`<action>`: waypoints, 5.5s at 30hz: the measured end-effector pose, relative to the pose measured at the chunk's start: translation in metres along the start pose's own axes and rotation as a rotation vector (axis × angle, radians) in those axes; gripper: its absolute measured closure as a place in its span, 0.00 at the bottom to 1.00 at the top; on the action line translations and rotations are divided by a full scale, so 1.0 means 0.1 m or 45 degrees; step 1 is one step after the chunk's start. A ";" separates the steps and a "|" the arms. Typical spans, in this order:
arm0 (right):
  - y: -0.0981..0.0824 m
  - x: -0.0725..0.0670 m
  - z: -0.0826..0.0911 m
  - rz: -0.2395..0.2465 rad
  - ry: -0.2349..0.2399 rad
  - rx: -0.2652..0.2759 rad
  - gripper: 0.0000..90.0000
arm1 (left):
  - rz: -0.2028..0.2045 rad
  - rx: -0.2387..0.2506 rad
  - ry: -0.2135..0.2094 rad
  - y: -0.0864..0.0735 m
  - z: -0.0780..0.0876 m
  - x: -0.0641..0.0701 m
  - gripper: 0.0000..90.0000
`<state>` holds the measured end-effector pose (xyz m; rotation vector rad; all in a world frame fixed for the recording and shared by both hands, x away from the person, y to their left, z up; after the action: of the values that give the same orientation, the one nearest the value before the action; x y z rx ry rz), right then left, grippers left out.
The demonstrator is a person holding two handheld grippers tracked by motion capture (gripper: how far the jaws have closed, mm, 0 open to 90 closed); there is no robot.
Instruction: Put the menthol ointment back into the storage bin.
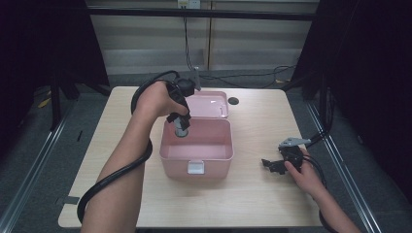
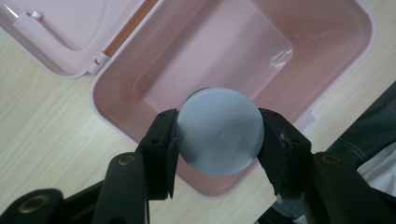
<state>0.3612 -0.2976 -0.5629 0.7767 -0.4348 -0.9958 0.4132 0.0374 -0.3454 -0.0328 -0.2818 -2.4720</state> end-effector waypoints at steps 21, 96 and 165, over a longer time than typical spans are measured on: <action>0.00 0.00 0.00 0.002 0.000 0.000 0.08 | 0.186 -0.028 0.034 0.24 -0.37 0.01 0.56; 0.00 -0.01 0.00 0.003 0.004 0.002 0.08 | 0.678 0.040 0.128 0.24 -1.25 -0.22 0.56; -0.01 -0.02 0.01 -0.003 0.008 -0.003 0.08 | 0.650 0.099 0.200 0.22 -1.54 -0.23 0.55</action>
<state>0.3595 -0.2964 -0.5628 0.7781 -0.4276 -0.9955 0.4520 0.0018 -0.4938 0.1090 -0.2639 -1.9433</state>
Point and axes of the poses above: each handheld gripper's, and its own axes: z roughly backward along the jaws, y roughly out of its top, x roughly to its right, the point moved 7 cm from there along -z, roughly forward along the jaws, and after that the axes turned 4 degrees about x, right-handed, at the moved point
